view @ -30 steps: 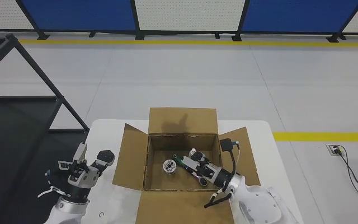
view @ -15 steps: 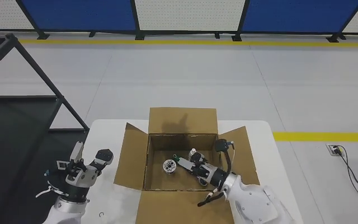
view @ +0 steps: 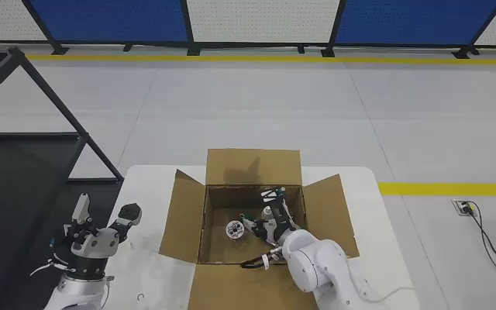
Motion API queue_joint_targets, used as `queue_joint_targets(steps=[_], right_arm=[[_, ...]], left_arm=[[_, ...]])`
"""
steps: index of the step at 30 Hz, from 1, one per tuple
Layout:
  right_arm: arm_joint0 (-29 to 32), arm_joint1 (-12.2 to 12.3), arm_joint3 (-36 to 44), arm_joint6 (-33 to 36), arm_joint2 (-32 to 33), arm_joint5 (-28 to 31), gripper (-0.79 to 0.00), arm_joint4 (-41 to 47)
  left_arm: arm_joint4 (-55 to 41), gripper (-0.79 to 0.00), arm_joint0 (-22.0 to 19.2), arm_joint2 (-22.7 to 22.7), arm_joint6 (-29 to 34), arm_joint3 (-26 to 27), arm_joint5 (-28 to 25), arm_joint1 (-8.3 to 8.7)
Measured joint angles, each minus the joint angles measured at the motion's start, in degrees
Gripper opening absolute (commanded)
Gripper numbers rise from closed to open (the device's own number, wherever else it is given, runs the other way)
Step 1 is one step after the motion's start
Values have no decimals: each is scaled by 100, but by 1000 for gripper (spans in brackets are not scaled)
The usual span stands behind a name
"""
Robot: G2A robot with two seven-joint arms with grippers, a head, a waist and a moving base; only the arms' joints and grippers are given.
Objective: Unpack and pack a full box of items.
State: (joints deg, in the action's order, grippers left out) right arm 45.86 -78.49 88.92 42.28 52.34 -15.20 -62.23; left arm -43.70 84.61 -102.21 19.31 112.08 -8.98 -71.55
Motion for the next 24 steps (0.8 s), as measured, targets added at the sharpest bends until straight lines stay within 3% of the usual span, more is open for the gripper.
queue_joint_targets(steps=[4, 6, 7, 14, 24], right_arm=[[-342, -97, -524, 109, -111, -141, 0, -12], [-510, -149, -812, 241, -215, -242, -591, -127], [-565, -174, -901, 291, -264, -260, -785, -137], [-696, -288, -1170, 377, -381, -306, -785, -140], [-343, -271, -644, 54, -38, -241, -785, -194]], left_arm=[[-33, 0, 51, -30, -18, 30, -34, -5], [-35, 0, 70, -37, -24, 42, -54, -8], [-33, 0, 76, -40, -33, 44, -64, -10], [-10, 0, 69, -32, -59, -8, -84, -17], [72, 0, -44, 14, -51, -91, -12, -17]])
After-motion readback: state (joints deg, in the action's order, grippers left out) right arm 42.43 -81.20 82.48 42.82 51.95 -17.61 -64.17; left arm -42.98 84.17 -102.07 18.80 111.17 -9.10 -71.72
